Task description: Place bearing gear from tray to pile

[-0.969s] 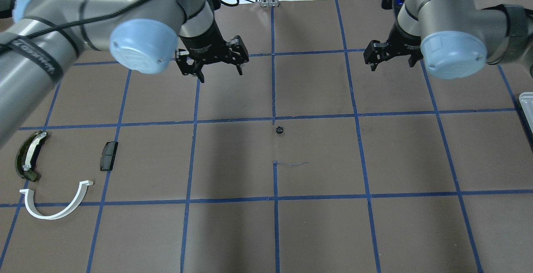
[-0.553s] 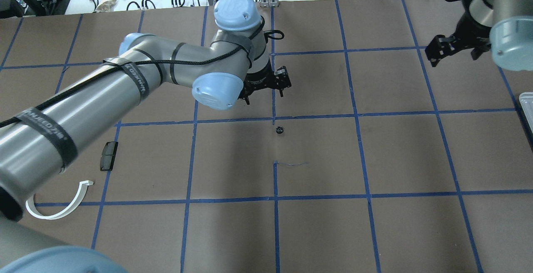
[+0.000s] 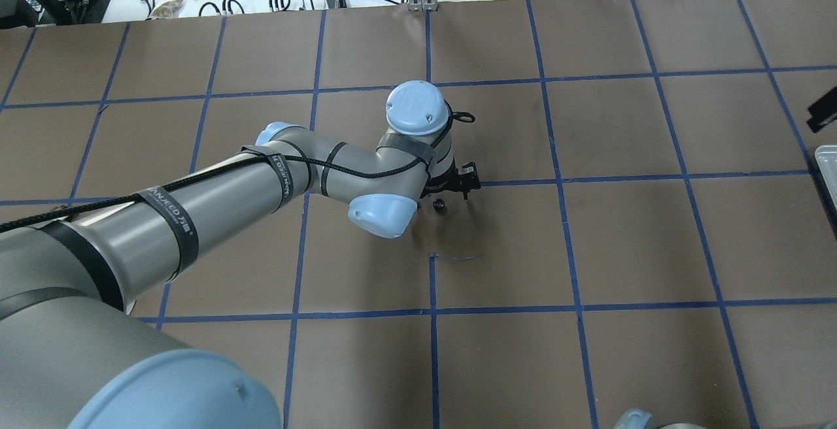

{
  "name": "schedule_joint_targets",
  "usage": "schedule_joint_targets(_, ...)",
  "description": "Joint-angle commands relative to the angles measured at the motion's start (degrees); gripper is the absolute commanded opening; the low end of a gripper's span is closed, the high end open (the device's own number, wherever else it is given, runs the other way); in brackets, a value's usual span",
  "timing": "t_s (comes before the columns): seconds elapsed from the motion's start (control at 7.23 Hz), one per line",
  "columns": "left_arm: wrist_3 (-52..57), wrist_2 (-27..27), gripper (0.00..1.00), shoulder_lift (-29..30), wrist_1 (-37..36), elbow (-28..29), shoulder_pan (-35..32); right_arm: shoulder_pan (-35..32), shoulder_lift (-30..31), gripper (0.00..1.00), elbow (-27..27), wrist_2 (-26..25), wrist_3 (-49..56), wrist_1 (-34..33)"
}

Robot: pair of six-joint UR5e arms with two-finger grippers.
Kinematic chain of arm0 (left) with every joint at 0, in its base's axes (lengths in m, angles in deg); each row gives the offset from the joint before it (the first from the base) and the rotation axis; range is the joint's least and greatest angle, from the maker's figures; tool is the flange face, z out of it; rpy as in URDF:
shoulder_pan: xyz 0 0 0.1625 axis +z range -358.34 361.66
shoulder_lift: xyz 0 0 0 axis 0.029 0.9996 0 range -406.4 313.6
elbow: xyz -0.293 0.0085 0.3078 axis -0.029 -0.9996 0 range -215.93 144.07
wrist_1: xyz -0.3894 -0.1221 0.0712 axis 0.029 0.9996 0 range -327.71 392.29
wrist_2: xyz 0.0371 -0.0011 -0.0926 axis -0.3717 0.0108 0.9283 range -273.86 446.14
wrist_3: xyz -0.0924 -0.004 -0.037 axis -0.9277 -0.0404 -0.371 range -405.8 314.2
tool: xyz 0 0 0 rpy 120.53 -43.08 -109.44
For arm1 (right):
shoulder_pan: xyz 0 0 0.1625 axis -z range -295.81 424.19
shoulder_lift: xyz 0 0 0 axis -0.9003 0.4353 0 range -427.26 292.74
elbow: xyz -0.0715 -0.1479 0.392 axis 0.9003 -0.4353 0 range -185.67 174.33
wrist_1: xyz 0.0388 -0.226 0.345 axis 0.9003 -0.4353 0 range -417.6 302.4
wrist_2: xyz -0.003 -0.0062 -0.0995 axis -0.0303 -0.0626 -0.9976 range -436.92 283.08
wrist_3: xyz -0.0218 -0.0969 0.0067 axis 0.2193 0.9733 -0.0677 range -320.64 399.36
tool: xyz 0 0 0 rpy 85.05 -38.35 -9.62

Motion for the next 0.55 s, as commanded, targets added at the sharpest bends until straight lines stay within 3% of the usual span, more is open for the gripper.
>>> schedule_joint_targets(0.0,0.27,0.16,0.83,-0.41,-2.66,-0.85,-0.14,13.5,-5.86,1.0,-0.12,2.37,25.63,-3.65)
schedule_joint_targets(0.28,0.18,0.07,0.53,-0.59,-2.4,-0.94,-0.14,20.22,-15.96,0.99,-1.87,10.26,44.02,-9.8)
schedule_joint_targets(0.42,0.18,-0.01,0.39,-0.94,-2.23,-0.85,0.04,20.67,-20.89,0.97,-4.93,9.76,48.63,-9.92)
